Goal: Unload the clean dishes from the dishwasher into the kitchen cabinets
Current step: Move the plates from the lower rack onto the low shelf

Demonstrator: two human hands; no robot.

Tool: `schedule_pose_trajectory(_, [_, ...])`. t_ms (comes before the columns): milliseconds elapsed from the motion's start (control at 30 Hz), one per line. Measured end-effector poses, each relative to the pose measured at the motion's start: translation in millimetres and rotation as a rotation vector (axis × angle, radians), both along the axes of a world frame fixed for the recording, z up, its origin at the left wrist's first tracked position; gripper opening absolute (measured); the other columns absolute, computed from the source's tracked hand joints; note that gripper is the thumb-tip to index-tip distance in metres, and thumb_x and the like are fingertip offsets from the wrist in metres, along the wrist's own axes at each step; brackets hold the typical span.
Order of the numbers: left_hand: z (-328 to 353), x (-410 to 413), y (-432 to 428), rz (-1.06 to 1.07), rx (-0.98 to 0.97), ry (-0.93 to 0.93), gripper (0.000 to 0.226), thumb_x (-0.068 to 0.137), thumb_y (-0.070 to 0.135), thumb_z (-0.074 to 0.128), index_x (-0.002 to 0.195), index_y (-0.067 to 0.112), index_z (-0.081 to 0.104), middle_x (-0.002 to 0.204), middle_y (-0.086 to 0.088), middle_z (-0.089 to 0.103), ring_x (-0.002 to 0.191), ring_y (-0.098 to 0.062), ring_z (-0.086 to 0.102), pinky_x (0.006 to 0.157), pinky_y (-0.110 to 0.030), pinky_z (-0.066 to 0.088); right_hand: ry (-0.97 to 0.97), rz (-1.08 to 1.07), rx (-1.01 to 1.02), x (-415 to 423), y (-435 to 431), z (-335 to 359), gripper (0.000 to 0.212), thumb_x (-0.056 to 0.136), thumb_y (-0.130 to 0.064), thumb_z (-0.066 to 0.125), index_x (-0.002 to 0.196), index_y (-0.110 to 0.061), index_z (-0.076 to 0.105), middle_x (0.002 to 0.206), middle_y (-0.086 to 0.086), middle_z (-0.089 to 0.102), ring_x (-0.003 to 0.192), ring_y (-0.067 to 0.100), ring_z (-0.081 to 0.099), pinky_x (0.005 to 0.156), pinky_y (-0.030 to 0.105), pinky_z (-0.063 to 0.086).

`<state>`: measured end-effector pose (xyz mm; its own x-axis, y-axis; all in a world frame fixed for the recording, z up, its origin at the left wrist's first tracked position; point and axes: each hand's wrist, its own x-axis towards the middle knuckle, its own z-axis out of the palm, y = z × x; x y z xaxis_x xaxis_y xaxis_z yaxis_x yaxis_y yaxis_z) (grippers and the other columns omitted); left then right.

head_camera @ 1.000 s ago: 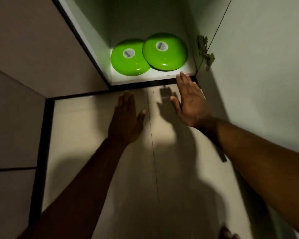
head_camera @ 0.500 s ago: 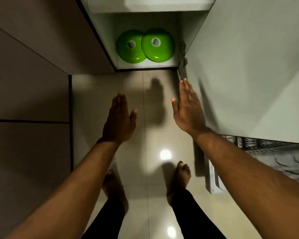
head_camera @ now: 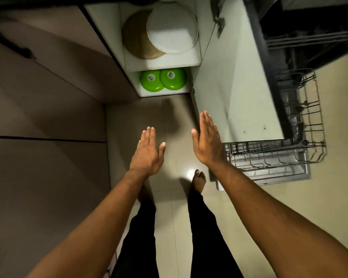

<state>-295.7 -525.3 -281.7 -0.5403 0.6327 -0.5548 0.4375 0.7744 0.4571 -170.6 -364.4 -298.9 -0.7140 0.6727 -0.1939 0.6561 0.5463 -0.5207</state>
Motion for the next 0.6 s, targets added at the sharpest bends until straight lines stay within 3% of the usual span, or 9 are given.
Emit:
schedule_pose_trajectory(300, [101.9, 27.5, 17.7, -0.077, 0.115, 0.058, 0.07, 0.103, 0.041, 0.033, 0.156, 0.006, 0.005, 0.164, -0.009, 0.002, 0.152, -0.02, -0.004, 0.122, -0.03, 0.002, 0.062, -0.084, 0.032, 46.0, -12.6, 101.8, 0.062, 0.098, -0.038, 0.031, 0.15, -0.003, 0.03, 0.156, 0.014, 0.03, 0.146, 0.025, 0.026, 0.117, 0.039, 0.021])
schedule_pose_trajectory(600, [167.3, 54.7, 57.5, -0.277, 0.094, 0.184, 0.071, 0.102, 0.032, 0.041, 0.155, 0.004, 0.003, 0.164, -0.01, 0.0, 0.152, -0.022, -0.005, 0.123, -0.034, 0.005, 0.117, -0.115, 0.04, 111.5, -19.5, 144.8, 0.062, 0.098, -0.035, 0.036, 0.15, -0.003, 0.028, 0.157, 0.012, 0.029, 0.147, 0.019, 0.021, 0.119, 0.032, 0.015])
